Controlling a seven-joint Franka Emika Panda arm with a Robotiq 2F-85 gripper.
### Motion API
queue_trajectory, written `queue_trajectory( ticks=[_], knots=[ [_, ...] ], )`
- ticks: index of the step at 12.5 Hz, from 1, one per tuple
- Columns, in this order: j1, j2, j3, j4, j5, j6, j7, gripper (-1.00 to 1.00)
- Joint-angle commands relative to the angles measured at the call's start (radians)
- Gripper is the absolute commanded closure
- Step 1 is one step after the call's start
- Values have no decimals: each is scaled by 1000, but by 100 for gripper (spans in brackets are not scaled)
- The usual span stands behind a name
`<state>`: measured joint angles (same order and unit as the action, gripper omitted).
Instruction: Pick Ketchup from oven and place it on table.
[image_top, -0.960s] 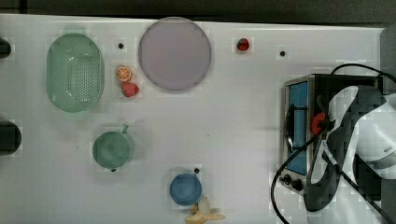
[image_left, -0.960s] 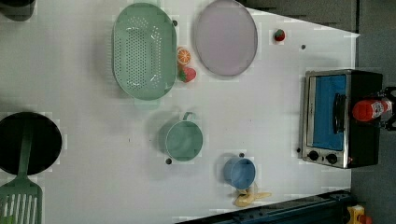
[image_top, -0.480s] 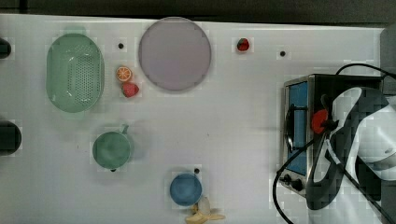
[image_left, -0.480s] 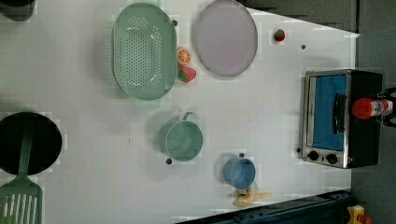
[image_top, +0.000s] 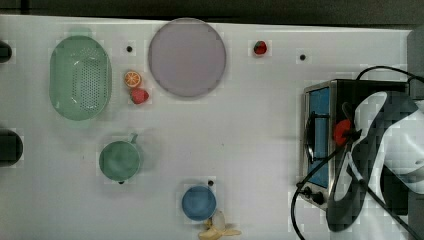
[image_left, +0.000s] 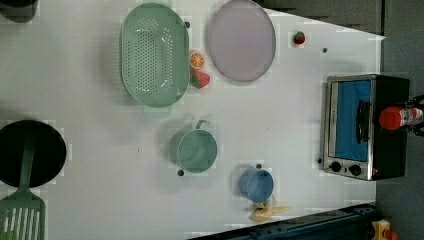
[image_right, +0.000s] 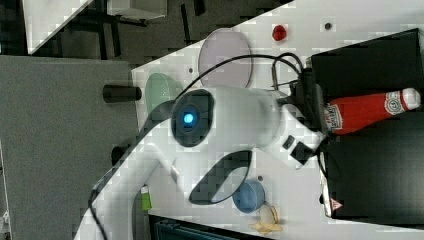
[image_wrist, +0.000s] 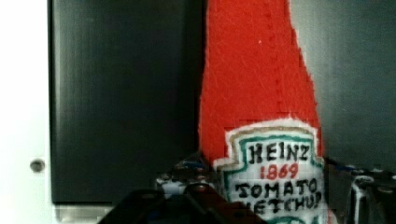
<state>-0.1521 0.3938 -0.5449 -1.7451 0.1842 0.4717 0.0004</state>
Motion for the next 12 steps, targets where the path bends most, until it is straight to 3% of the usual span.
queue_trajectory(
  ticks=[1,3,6,12],
  knots=[
    [86,-150,-3,73,-35,-25,-39,-26],
    [142,-220,31,77,-107,-106,-40,-26],
    [214,-307,129,77,-125,-273,-40,-26],
    [269,-357,333,-7,-135,-333,-36,-26]
  ],
)
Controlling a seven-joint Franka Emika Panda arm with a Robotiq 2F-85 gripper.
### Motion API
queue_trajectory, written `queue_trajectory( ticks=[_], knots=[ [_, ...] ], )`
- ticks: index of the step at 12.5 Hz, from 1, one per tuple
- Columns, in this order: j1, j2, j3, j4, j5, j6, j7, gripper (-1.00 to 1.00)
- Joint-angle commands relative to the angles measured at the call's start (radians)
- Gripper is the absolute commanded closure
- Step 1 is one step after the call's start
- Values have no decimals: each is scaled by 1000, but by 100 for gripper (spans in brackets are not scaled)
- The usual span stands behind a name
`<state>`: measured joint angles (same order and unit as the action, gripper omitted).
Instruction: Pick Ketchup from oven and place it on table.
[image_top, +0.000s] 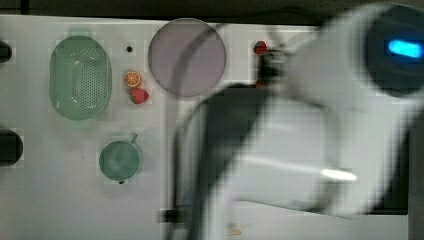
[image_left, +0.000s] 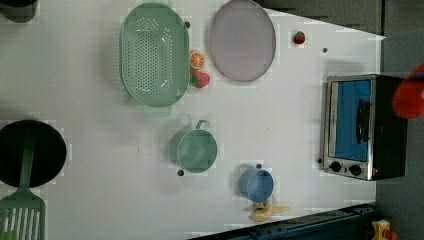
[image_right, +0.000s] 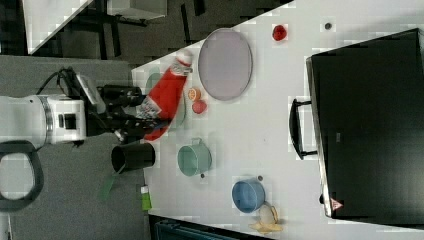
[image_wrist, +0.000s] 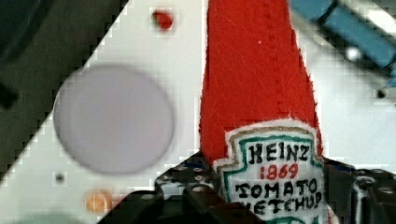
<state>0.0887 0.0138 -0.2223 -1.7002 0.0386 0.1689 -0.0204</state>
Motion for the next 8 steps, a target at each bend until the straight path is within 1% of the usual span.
queue_trajectory(
  ticks=[1,3,6,8],
  knots=[
    [31,23,28,-91,10,-21,-16,-26],
    [33,25,49,-177,10,54,-12,-26],
    [32,32,52,-334,10,234,-8,-26],
    [32,60,51,-431,10,321,-8,-26]
  ],
)
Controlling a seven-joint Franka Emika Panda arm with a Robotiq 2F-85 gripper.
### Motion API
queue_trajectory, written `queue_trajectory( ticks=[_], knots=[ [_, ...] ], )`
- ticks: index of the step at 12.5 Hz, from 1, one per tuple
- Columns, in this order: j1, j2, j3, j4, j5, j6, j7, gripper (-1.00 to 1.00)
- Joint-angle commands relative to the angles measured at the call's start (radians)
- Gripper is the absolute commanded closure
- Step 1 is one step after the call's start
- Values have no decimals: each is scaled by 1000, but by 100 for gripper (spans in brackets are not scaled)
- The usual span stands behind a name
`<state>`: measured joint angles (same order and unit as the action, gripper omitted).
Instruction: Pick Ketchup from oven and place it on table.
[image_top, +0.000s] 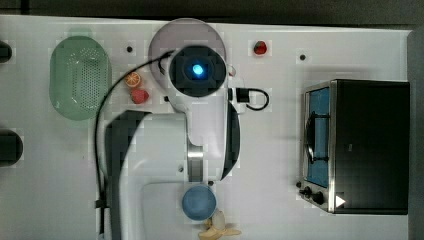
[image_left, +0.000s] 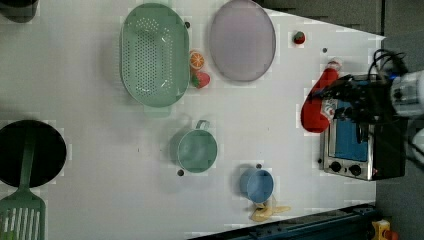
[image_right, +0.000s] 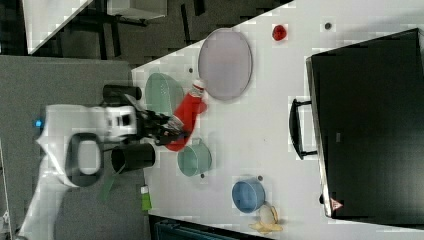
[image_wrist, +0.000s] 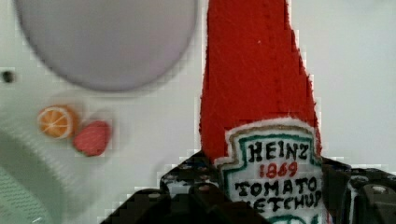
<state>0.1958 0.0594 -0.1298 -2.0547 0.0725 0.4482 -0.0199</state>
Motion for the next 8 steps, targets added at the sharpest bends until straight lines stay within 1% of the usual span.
queue_trajectory(
  ticks=[1,4,8],
  knots=[
    [-75,37,-43,-115,-24,91,-8,-26],
    [-76,128,-46,-186,-18,245,-8,-26],
    [-74,275,-31,-192,-11,413,-8,-26]
  ],
)
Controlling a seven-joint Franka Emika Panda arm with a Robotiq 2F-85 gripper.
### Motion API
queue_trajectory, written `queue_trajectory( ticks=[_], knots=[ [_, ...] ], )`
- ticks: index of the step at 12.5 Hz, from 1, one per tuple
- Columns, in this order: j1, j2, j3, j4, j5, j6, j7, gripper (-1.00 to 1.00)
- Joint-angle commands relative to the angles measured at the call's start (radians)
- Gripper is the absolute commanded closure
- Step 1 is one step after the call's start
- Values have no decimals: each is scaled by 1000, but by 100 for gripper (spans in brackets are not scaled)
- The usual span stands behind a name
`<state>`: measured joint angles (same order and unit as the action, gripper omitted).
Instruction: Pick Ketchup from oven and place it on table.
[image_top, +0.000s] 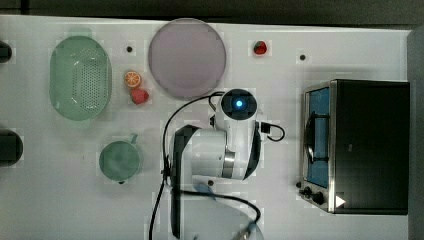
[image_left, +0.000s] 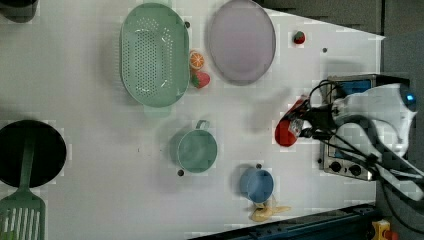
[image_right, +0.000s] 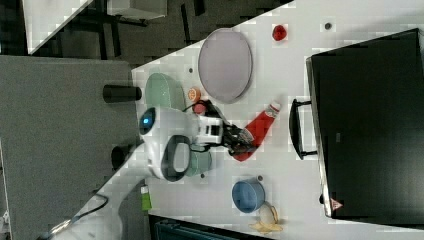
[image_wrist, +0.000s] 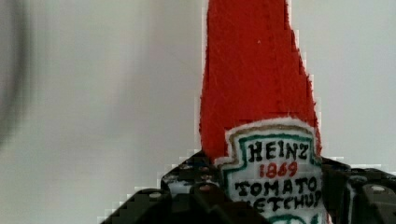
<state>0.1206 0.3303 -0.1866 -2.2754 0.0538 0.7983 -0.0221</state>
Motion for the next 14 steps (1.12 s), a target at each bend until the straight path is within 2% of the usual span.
queue_trajectory(
  ticks=[1,4,5,9,14],
  knots=[
    [1,25,28,28,16,104,-6,-32],
    [2,33,33,34,25,123,-5,-95],
    [2,18,34,44,25,120,-5,-100],
    [1,-113,33,121,25,8,6,-100],
    [1,-261,33,342,22,-290,6,-100]
  ],
)
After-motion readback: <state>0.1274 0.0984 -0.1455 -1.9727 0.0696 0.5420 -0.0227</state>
